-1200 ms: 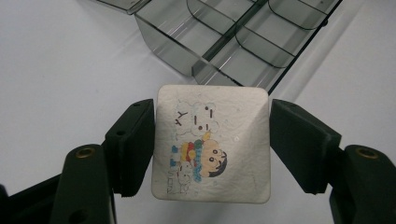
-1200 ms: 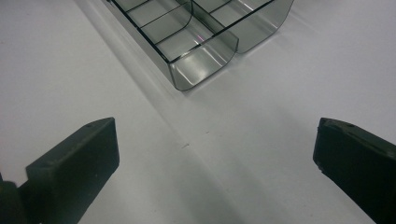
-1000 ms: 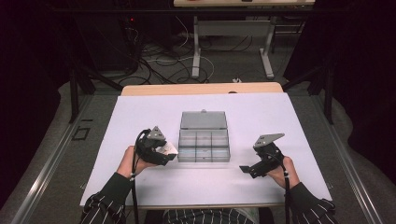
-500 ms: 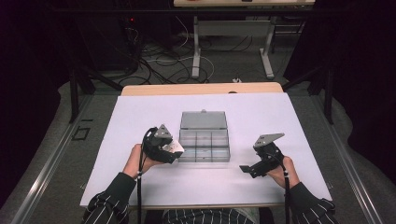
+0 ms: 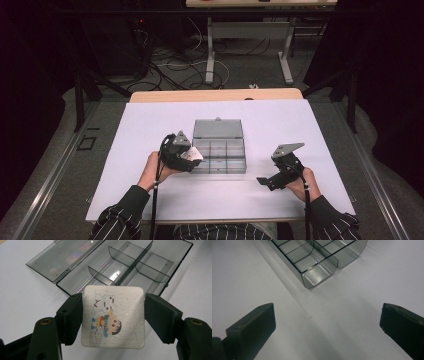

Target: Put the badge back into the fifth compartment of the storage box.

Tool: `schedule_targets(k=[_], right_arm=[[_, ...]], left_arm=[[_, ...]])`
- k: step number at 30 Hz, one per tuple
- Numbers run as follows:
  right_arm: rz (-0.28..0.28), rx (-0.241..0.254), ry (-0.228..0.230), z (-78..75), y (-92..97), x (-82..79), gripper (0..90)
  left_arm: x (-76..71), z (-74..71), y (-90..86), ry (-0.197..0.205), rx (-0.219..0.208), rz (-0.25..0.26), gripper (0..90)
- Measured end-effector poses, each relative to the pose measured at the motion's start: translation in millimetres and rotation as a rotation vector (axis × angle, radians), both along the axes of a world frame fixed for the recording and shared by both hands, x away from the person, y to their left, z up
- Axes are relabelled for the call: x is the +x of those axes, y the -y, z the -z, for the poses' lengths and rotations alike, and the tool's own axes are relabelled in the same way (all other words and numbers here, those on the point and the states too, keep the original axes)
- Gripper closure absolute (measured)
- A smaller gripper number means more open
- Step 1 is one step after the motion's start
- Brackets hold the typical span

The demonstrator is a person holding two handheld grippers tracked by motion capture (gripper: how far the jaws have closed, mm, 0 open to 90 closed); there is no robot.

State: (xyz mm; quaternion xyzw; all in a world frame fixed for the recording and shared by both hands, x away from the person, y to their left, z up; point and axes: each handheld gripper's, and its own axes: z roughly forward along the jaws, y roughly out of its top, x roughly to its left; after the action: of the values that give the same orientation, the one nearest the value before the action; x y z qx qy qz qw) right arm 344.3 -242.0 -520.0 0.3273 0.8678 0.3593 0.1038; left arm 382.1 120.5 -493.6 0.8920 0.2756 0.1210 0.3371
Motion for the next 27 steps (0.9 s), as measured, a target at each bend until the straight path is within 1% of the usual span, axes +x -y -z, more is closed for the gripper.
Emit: schedule_targets(k=[1, 3, 4, 6, 7, 8, 9, 10, 12, 14, 15, 16, 17, 18, 20, 24, 26, 27], right_arm=[[-0.003, 0.004, 0.002, 0.1, 0.1, -0.1, 0.0], [0.003, -0.002, -0.001, 0.3, -0.4, 0.0, 0.0], [-0.012, -0.015, -0.008, -0.4, 0.5, 0.1, 0.0], [-0.020, -0.008, 0.006, 0.3, 0.1, 0.5, 0.0], [-0.013, -0.007, -0.001, -0.1, 0.1, -0.4, 0.0], [-0.014, -0.008, 0.000, -0.1, 0.3, -0.2, 0.0], [-0.001, -0.011, -0.006, -0.6, 0.1, -0.6, 0.0], [0.004, -0.007, -0.003, -0.1, -0.1, -0.4, 0.0], [0.003, -0.004, -0.002, 0.4, -0.3, -0.3, 0.0], [-0.001, -0.008, -0.010, -0.1, -0.5, -0.6, 0.0], [-0.011, -0.009, -0.006, 0.2, -0.1, -0.2, 0.0], [-0.011, -0.011, -0.010, 0.0, -0.1, -0.3, 0.0], [-0.005, -0.008, -0.010, 0.1, -0.6, -0.3, 0.0], [-0.003, 0.000, -0.004, 0.9, -0.8, -0.2, 0.0], [0.002, 0.009, 0.003, 1.6, -1.1, -0.2, 0.0], [0.003, 0.004, 0.002, 1.8, -1.2, -0.2, 0.0], [0.000, -0.004, -0.008, 1.2, -0.9, -0.1, 0.0], [0.003, 0.004, 0.001, 2.0, -1.3, 0.0, 0.0]], left_arm=[[0.8, 0.0, 1.5, -0.005, 0.001, 0.000, 33.6], [2.7, -0.1, 3.9, 0.002, 0.004, 0.003, 33.6], [3.4, 0.0, 5.3, 0.008, 0.004, 0.002, 33.6], [4.7, -0.8, 7.2, 0.011, -0.002, 0.000, 33.6], [5.2, -1.2, 8.4, 0.004, -0.006, -0.002, 33.6], [6.3, -1.0, 9.2, 0.009, -0.008, 0.002, 33.6], [7.1, -0.9, 10.4, 0.008, -0.010, 0.002, 33.6], [7.8, -0.8, 11.5, 0.006, -0.009, 0.003, 33.6], [9.7, -0.1, 13.7, 0.011, -0.012, 0.008, 33.6], [10.9, 0.4, 16.0, 0.008, -0.016, 0.013, 33.6], [11.9, 0.5, 17.1, 0.014, -0.013, 0.019, 33.6], [12.0, 0.9, 18.5, 0.006, -0.018, 0.021, 33.6], [12.6, 1.4, 19.8, 0.009, -0.019, 0.025, 33.6], [13.8, 1.1, 20.6, 0.014, -0.008, 0.035, 33.6], [14.9, 2.2, 22.9, 0.016, -0.013, 0.040, 33.6], [17.6, 2.7, 26.5, 0.018, -0.018, 0.049, 33.6], [18.2, 3.0, 28.3, 0.018, -0.025, 0.049, 33.6], [19.1, 2.7, 28.7, 0.019, -0.023, 0.053, 33.6]])
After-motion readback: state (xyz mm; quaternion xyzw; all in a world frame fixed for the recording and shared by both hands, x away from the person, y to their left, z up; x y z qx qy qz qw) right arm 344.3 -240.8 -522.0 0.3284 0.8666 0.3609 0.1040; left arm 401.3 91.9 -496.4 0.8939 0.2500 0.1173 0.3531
